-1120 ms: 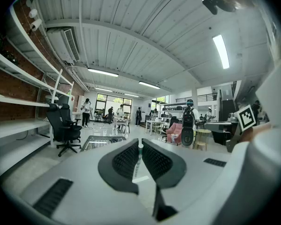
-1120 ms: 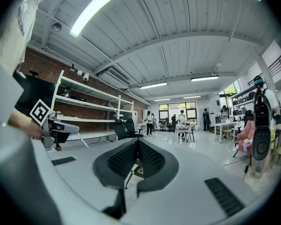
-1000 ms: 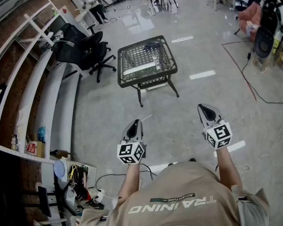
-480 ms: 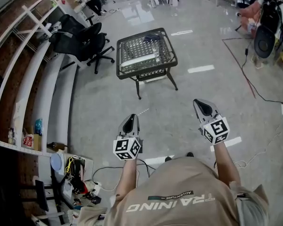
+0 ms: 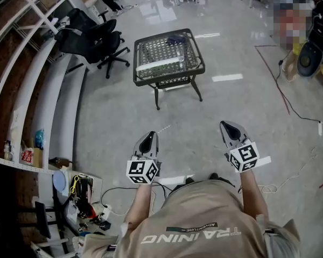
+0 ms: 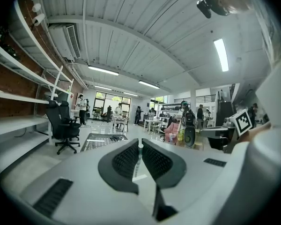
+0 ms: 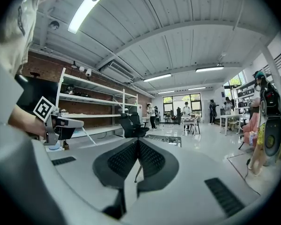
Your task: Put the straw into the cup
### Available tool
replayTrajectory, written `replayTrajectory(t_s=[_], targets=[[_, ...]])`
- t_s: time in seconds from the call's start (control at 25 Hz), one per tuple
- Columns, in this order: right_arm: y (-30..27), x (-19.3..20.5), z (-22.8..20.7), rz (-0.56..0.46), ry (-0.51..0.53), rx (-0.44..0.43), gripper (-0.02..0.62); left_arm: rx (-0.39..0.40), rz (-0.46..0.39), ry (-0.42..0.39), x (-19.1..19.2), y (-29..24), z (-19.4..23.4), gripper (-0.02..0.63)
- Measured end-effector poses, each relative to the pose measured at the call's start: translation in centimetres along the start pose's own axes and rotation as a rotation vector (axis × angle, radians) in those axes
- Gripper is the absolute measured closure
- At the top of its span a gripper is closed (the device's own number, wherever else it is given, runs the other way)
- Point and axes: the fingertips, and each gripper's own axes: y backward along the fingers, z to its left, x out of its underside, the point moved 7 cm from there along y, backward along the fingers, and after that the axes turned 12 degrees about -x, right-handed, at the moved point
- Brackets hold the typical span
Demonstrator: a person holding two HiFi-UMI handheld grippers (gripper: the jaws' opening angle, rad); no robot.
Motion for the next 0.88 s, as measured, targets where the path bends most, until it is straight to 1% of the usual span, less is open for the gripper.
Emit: replayTrajectory(t_s=[0.12, 0.2, 0.4, 0.56, 0.68, 0.88], targets=[[-0.3, 1.0, 0.9, 0.004, -0.013, 0.017, 0.578, 0.019, 0.001, -0.016, -0.1, -0.2, 0.9, 0.571], [-0.7, 1.4, 1.1, 0.012, -0.022, 0.024, 0.578, 0.027, 0.005, -0.007, -0.2, -0.5, 1.4, 0.571], [-1.9, 2.0, 0.3, 0.027, -0.034, 0.015, 0.578, 0.040, 0.020, 0.001, -0.2, -1.5, 1.4, 0.571], [-3.2, 1.0, -1.6, 0.017, -0.016, -0.004, 0.578, 0.032, 0.007, 0.047, -1.0, -3.4, 1.0, 0.571], [-4.7, 0.4, -3.7, 0.009, -0.001, -0.017, 0.578, 0.021, 0.001, 0.031, -1.6, -5.3, 0.4, 0.571], [-7.2, -0.1, -8.3, 0.034, 0.066, -0.042, 0.578, -0.004, -0.005, -0.009, -2.9, -9.4, -0.8, 0.571]])
